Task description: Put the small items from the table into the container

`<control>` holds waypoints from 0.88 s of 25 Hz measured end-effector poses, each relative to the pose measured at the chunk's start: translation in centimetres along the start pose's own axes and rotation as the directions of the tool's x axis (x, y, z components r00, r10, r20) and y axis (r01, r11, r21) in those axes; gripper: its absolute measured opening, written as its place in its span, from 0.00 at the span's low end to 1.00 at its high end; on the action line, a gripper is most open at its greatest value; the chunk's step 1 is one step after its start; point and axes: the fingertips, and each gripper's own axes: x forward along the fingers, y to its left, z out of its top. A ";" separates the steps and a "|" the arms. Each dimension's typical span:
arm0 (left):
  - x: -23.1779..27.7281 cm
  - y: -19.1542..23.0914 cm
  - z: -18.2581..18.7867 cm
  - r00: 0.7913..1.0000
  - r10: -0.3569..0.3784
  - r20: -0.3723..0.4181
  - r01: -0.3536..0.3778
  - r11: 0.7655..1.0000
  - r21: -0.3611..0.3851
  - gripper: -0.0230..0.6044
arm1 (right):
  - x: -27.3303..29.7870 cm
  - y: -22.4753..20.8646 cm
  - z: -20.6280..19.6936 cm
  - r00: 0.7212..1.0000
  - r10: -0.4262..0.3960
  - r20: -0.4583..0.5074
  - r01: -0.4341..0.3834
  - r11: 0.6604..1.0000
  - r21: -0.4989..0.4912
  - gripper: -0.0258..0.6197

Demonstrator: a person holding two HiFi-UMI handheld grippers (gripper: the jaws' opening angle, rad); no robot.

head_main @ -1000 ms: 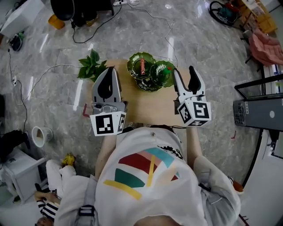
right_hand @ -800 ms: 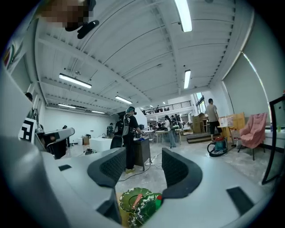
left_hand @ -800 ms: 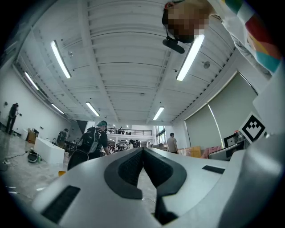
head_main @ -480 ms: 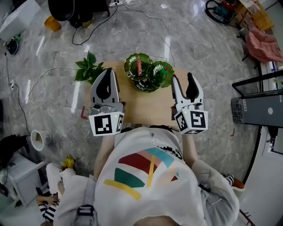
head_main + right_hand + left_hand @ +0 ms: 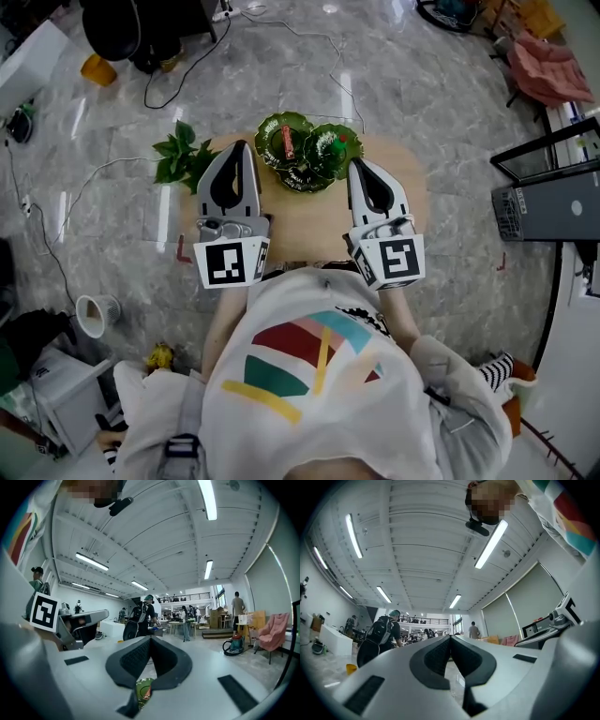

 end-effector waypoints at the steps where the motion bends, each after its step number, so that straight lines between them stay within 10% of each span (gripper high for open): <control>1: 0.1 -0.1 0.1 1.000 -0.005 0.001 0.005 1.000 0.001 0.05 | -0.1 0.2 0.0 1.000 0.001 -0.003 -0.001 1.000 -0.005 0.06; 22: -0.8 -0.8 0.3 1.000 -0.019 -0.003 0.019 1.000 0.017 0.05 | -1.5 -0.4 -0.5 0.999 -0.048 -0.024 0.047 0.998 -0.039 0.06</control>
